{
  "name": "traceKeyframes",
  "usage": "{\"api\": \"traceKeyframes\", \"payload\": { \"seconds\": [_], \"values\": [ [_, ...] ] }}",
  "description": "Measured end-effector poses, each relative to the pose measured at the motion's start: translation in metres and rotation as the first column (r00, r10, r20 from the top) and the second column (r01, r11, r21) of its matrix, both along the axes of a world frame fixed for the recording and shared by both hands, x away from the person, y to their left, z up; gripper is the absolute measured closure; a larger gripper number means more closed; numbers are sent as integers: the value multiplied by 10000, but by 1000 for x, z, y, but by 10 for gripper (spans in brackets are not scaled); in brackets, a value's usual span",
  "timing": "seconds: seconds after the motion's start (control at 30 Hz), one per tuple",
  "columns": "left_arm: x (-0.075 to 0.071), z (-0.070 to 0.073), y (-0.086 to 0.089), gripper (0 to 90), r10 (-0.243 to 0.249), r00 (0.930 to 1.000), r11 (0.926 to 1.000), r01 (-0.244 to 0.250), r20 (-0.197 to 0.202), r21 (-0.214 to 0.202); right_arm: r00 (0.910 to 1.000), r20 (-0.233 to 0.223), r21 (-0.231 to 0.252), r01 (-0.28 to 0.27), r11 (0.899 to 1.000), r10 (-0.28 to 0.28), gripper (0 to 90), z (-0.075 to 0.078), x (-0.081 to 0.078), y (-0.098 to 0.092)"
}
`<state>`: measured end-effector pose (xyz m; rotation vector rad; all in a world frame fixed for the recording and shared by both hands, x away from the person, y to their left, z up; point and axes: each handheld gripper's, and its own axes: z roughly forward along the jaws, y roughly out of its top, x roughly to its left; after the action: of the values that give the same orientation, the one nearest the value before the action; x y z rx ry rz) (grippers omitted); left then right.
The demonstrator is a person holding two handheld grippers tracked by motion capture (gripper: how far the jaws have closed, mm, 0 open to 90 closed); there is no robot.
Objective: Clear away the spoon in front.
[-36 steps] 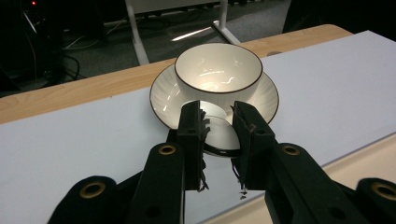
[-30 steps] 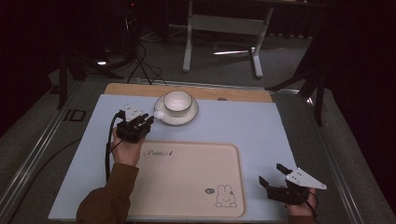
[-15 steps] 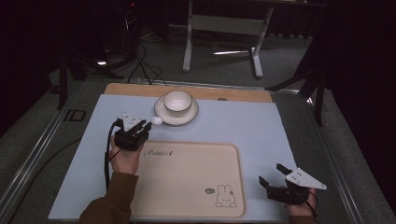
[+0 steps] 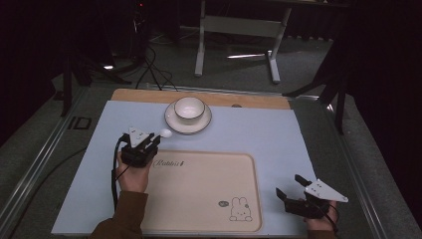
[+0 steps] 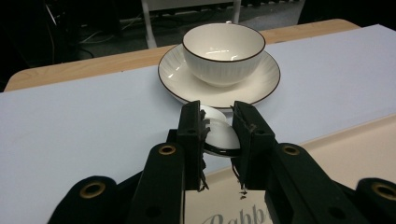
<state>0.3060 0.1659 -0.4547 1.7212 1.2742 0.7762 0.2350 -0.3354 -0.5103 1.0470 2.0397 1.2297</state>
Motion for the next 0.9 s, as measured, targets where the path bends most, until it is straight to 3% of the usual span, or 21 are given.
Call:
{"api": "traceKeyframes", "payload": {
  "seconds": [0.23, 0.9],
  "values": [
    [-8, -6, 5, 743, 68, 9999, 9992, -72, -94, -389, 10000, -4, 3, 7, 10000, -7, 142, 0, 0, 0],
    [-23, -19, 10, 743, 196, 9996, 9998, -197, -178, -52, 10000, -28, 26, 18, 10000, -18, 142, 0, 0, 0]
  ]
}}
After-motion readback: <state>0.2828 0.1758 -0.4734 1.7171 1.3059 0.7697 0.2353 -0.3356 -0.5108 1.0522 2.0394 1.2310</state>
